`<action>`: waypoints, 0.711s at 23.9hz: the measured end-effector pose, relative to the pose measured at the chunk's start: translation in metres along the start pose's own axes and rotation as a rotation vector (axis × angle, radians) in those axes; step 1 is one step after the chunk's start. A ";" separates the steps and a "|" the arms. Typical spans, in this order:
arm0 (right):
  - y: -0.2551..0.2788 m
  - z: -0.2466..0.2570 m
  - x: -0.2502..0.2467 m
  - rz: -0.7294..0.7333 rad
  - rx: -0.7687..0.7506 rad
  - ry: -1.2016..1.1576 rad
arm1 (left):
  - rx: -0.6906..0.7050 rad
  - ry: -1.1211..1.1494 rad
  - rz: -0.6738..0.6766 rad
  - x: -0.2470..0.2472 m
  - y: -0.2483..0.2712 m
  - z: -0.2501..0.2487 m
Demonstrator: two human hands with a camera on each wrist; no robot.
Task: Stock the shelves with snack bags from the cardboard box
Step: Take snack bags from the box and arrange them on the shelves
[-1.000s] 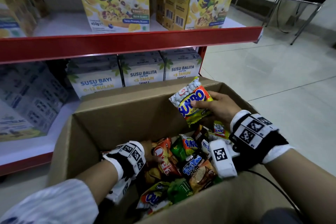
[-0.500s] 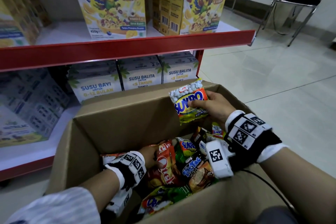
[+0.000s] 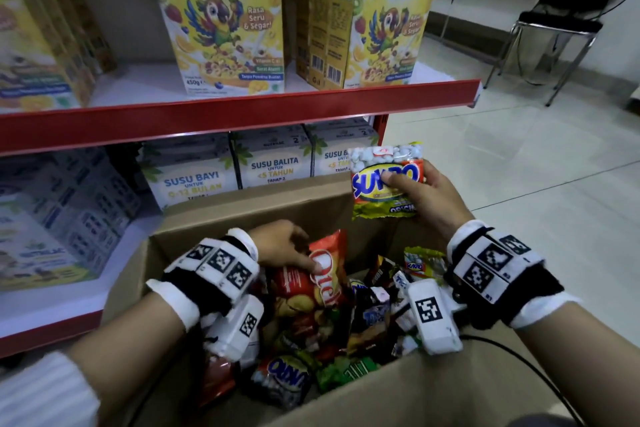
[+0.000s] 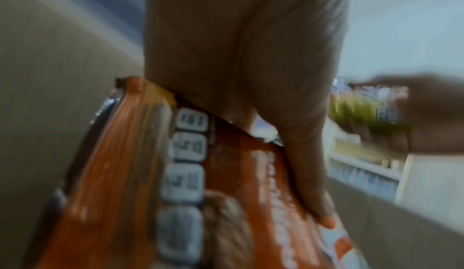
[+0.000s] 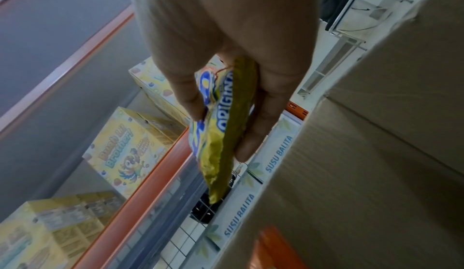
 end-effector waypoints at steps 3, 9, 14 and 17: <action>0.003 0.018 -0.005 -0.059 -0.089 -0.155 | 0.079 0.279 -0.077 -0.052 0.030 -0.013; 0.013 0.037 0.020 0.001 -0.124 -0.342 | 0.240 0.804 -0.306 -0.093 0.057 -0.029; 0.019 0.033 0.045 0.125 -0.046 -0.425 | 0.313 1.087 -0.363 -0.088 0.059 -0.043; 0.018 0.027 0.050 0.131 -0.031 -0.408 | 0.345 1.133 -0.322 -0.083 0.058 -0.055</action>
Point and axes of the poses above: each hand's wrist, its own y-axis away from the middle knuckle, its own x-axis out of the palm, z = x × y, the point moved 8 cm from there along -y, towards the middle knuckle, and after that the axes turned 7 degrees about -x, right-handed, at the moved point
